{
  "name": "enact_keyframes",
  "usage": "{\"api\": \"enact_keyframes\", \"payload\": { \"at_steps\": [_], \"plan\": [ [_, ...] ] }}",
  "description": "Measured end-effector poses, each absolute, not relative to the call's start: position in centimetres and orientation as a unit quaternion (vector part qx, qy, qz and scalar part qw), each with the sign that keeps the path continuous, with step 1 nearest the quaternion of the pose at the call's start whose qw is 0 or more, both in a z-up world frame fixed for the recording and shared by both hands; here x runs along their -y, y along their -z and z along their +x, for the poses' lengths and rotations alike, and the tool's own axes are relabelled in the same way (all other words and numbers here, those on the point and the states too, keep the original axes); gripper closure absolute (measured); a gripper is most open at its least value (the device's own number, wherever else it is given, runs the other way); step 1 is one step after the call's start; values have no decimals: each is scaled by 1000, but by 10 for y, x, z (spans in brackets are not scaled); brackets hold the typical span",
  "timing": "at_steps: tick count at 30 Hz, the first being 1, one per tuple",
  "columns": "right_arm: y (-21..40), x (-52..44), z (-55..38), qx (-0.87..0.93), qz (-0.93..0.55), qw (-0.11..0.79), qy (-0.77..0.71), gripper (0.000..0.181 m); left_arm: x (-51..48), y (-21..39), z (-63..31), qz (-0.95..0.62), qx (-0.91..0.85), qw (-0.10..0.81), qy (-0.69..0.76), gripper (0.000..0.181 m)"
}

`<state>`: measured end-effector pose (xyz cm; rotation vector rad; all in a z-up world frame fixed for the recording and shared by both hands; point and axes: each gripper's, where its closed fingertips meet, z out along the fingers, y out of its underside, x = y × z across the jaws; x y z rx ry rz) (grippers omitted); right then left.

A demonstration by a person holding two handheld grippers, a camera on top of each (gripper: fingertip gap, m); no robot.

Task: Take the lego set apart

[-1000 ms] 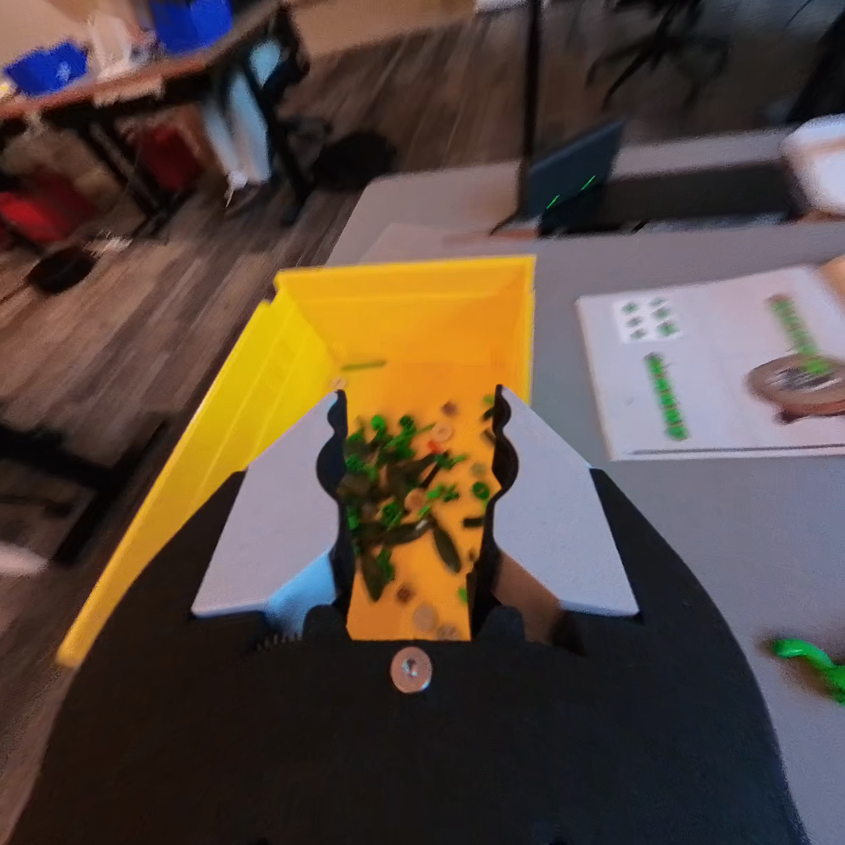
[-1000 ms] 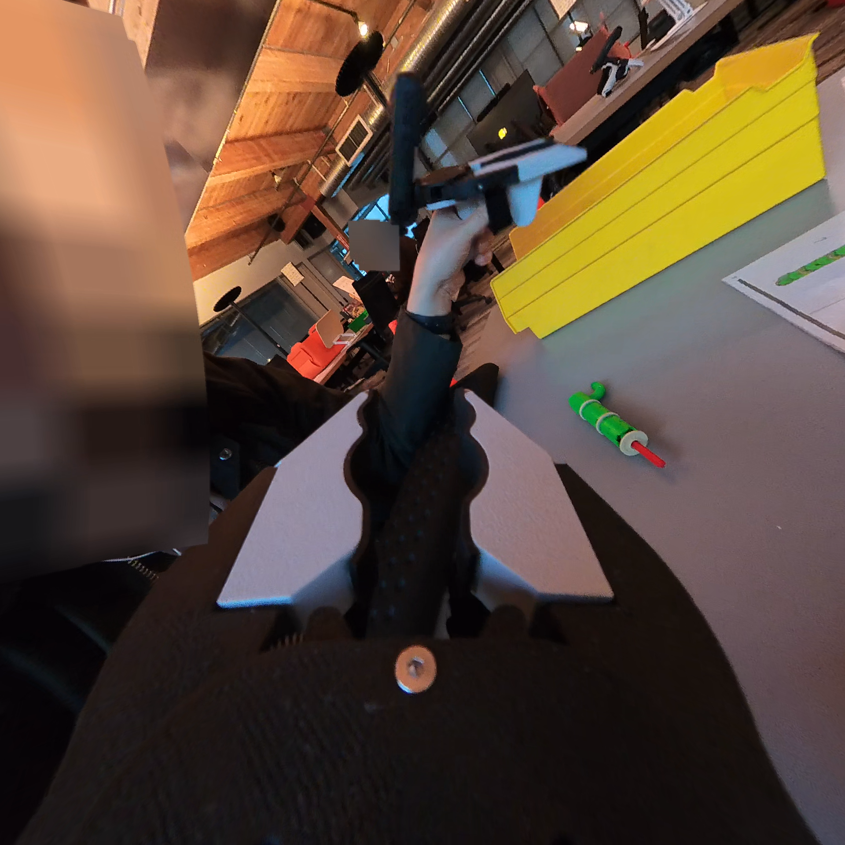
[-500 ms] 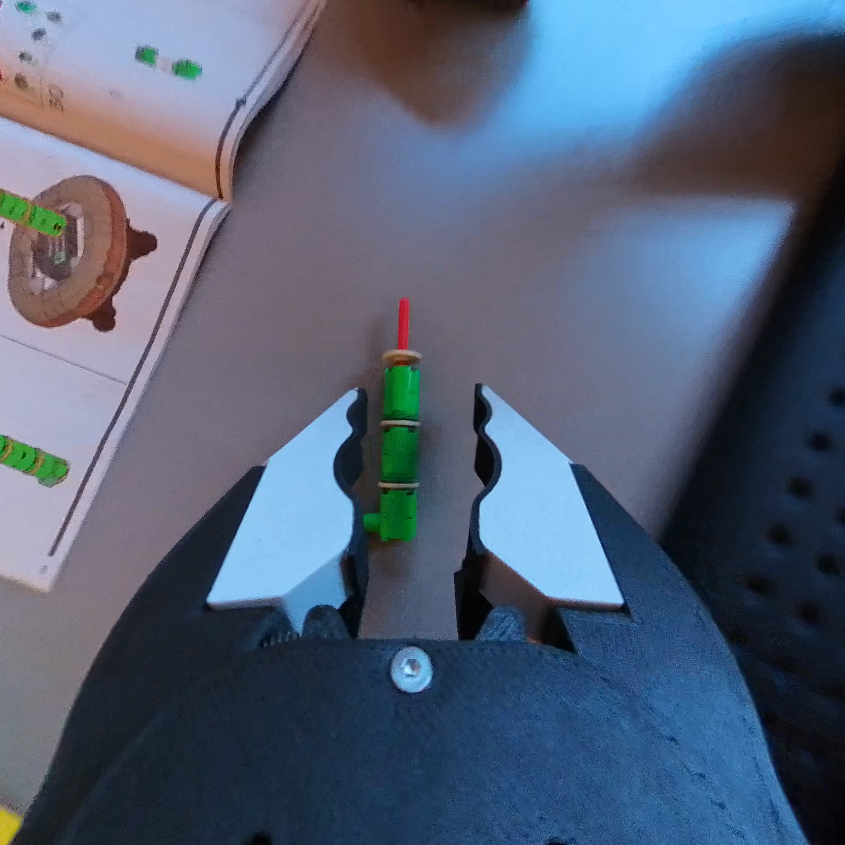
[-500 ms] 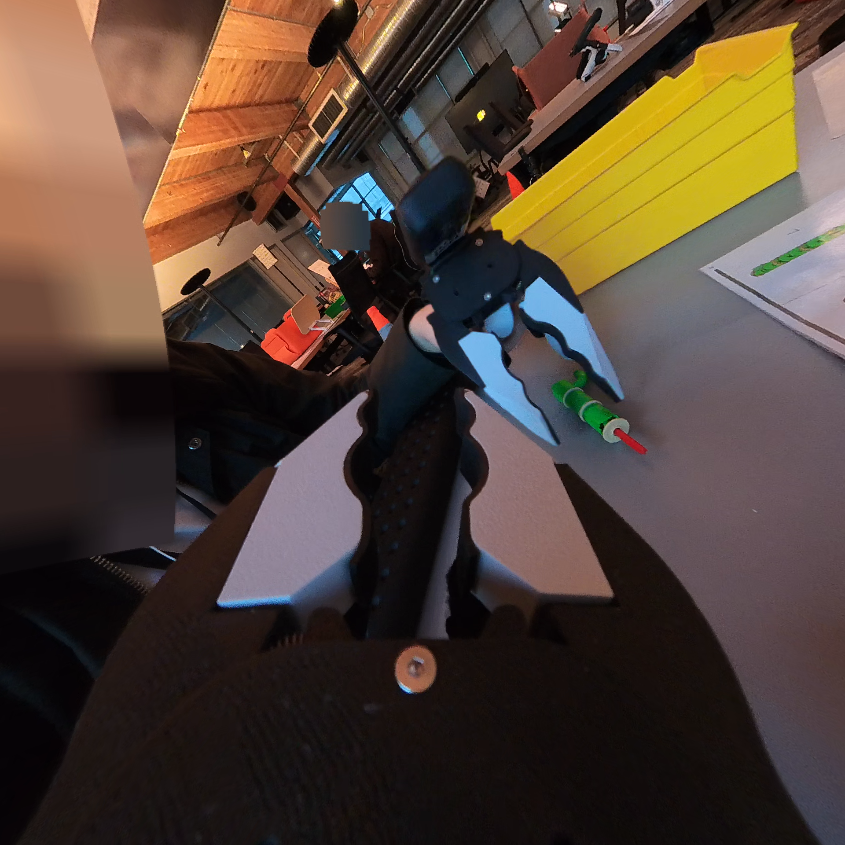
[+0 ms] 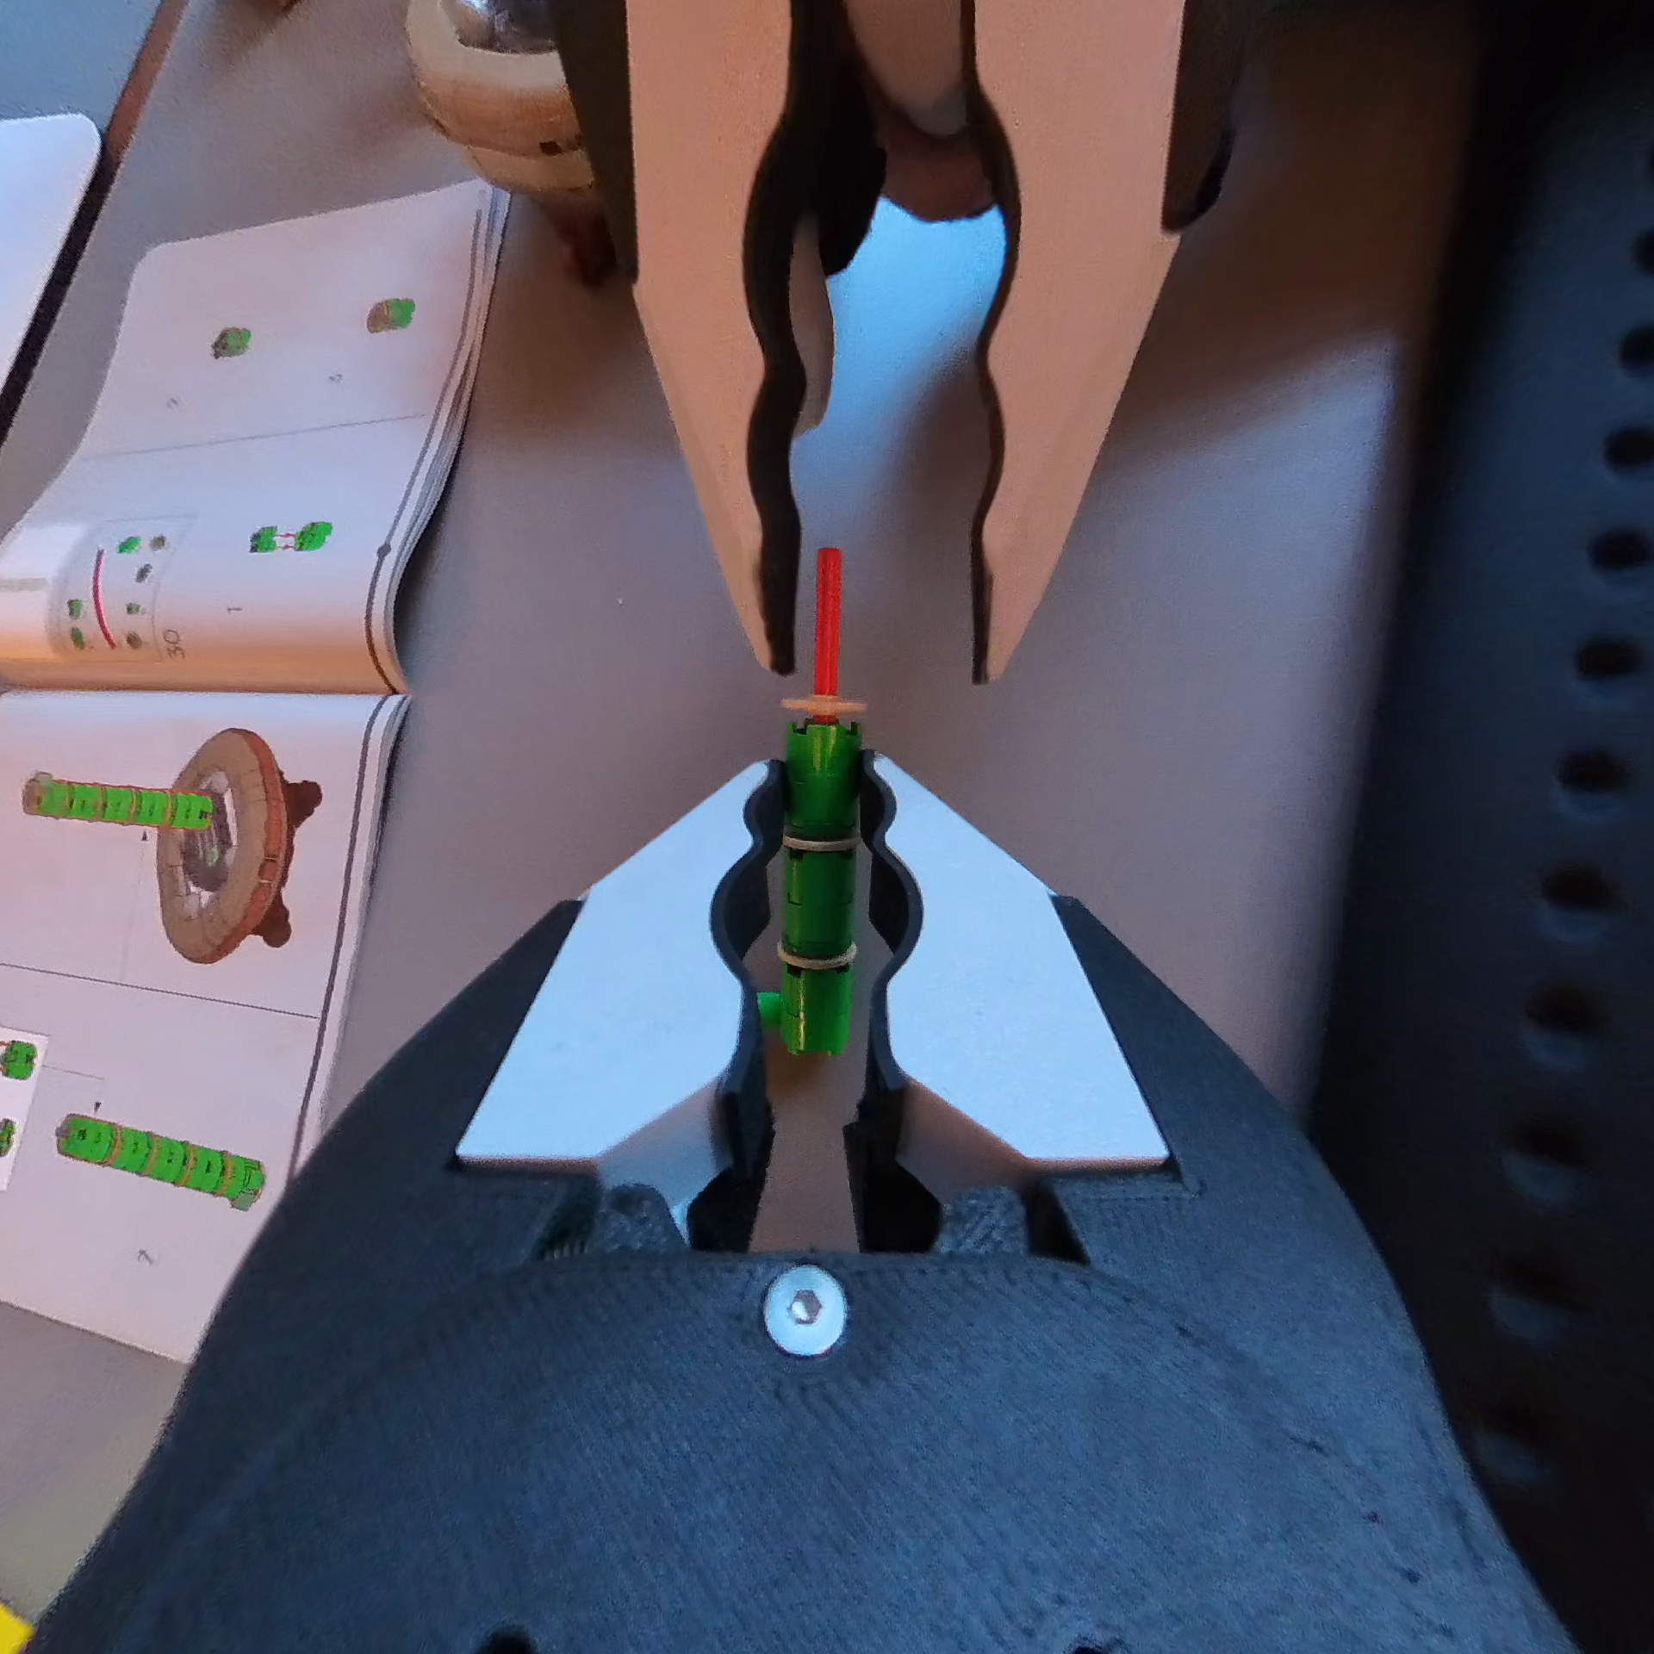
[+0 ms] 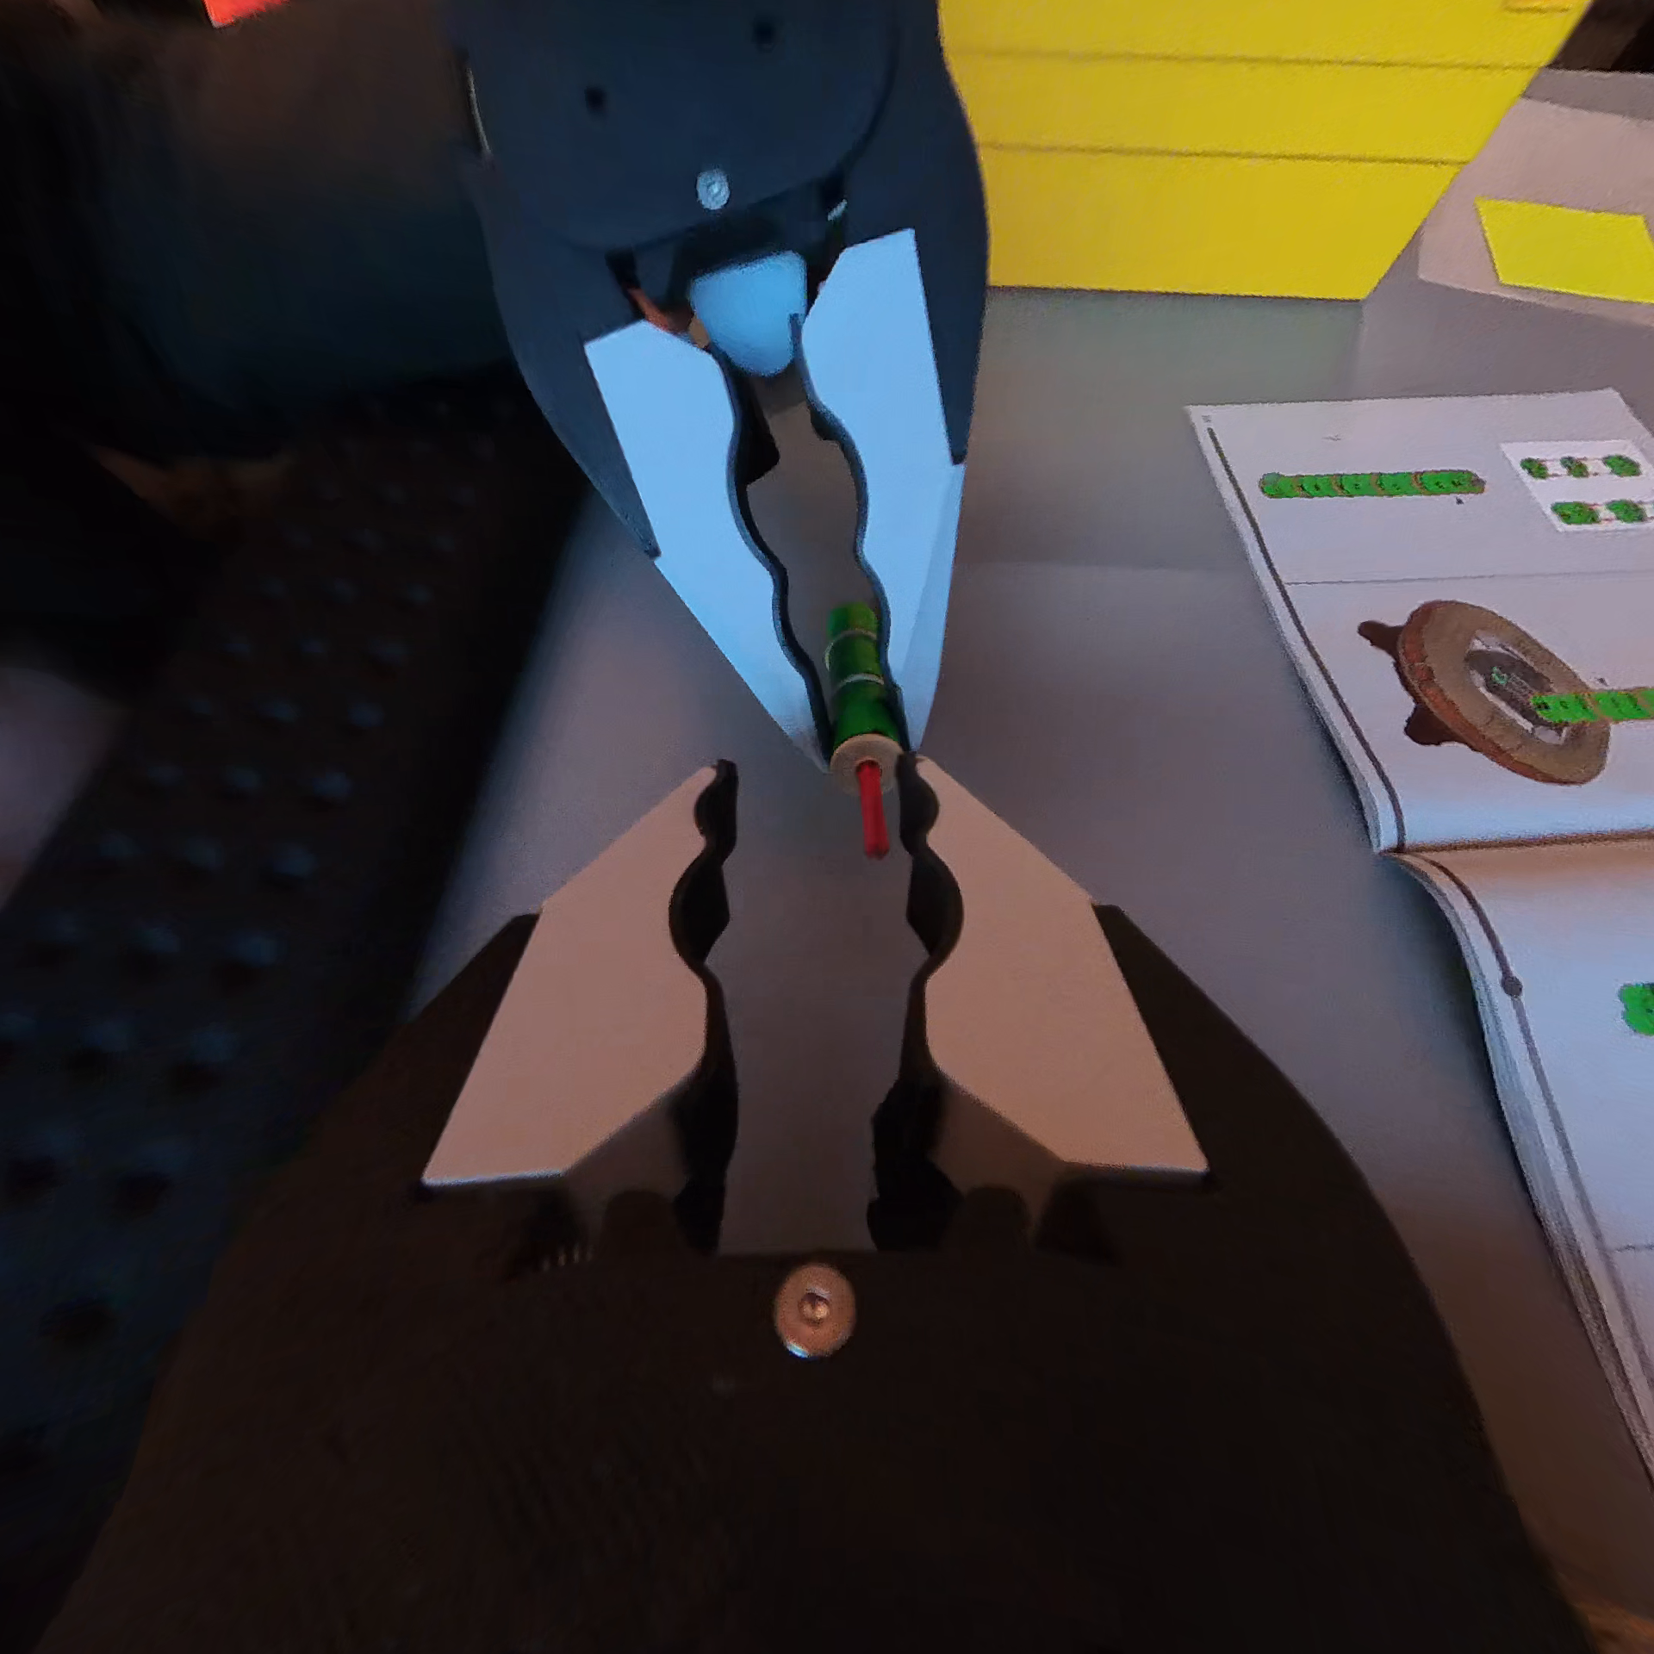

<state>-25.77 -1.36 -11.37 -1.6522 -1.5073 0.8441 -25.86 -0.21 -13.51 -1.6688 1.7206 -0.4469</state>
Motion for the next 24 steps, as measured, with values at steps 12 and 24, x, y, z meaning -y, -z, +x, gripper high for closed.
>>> {"api": "enact_keyframes", "payload": {
  "at_steps": [12,24],
  "plan": [
    [124,12,-258,585,-660,343,-324,157,13,139,-253,-632,-677,330,183,167],
    [127,10,-248,606,-664,338,-278,165,10,140,-258,-638,-673,328,179,167]
  ]
}}
